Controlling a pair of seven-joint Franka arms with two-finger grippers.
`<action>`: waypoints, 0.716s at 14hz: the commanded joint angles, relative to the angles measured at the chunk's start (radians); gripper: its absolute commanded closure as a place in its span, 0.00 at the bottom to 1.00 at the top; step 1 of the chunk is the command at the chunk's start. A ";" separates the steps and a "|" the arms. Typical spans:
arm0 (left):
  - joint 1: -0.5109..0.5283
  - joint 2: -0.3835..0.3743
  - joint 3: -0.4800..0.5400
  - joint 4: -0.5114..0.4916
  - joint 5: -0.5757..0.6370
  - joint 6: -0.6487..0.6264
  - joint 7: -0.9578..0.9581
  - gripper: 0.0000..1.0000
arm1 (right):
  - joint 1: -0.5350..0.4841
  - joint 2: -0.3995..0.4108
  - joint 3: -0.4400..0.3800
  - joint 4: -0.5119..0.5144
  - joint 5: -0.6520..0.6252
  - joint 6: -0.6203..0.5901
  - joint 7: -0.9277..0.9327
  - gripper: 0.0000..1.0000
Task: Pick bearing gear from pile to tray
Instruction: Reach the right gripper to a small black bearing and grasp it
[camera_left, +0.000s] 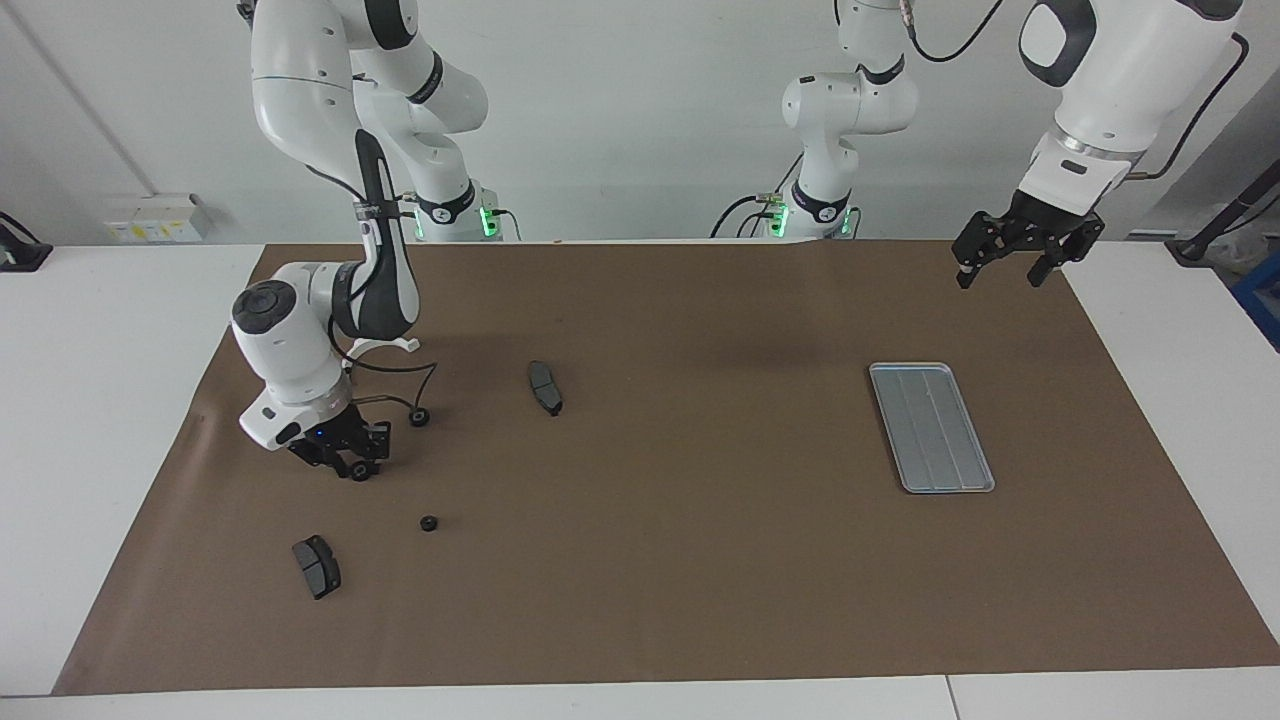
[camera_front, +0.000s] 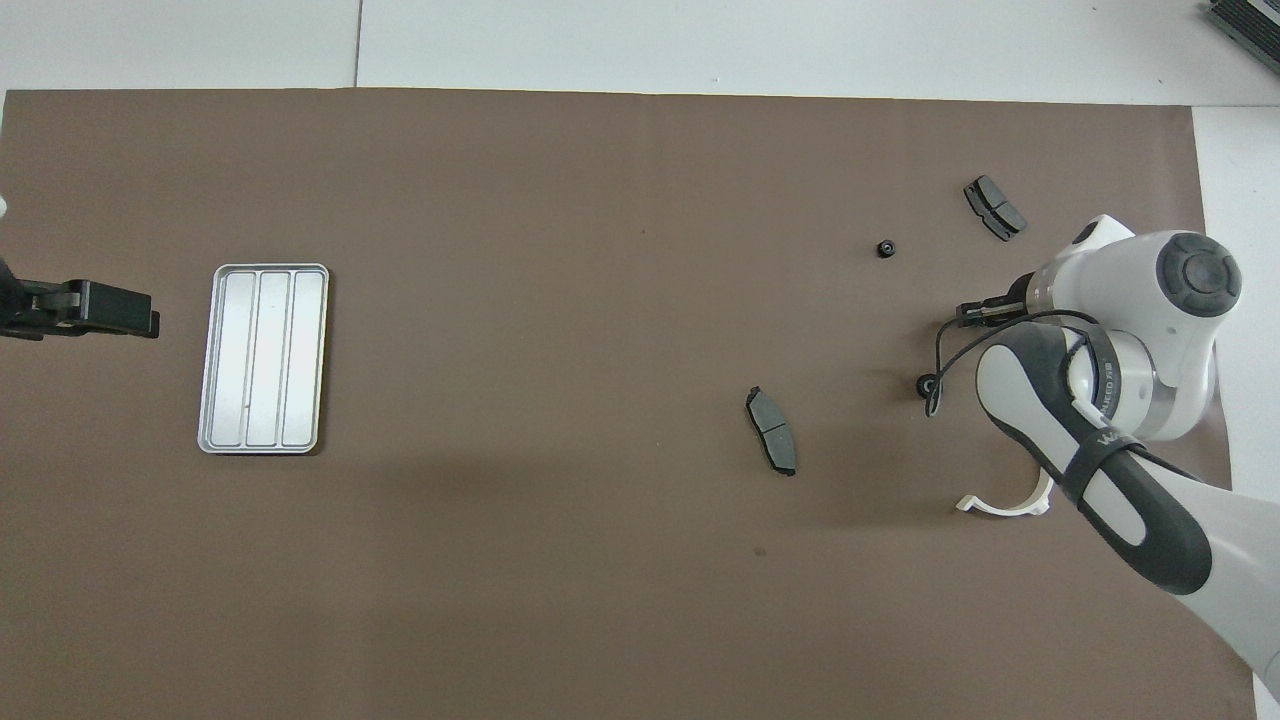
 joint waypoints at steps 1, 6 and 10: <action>0.005 -0.016 0.000 -0.007 -0.010 -0.013 -0.005 0.00 | -0.019 0.009 0.010 -0.005 0.051 0.022 -0.045 1.00; 0.003 -0.017 0.000 -0.007 -0.010 -0.013 -0.005 0.00 | 0.007 -0.066 0.013 0.099 0.053 -0.195 0.063 1.00; 0.003 -0.016 0.000 -0.007 -0.010 -0.013 -0.005 0.00 | 0.148 -0.124 0.020 0.196 0.048 -0.380 0.354 1.00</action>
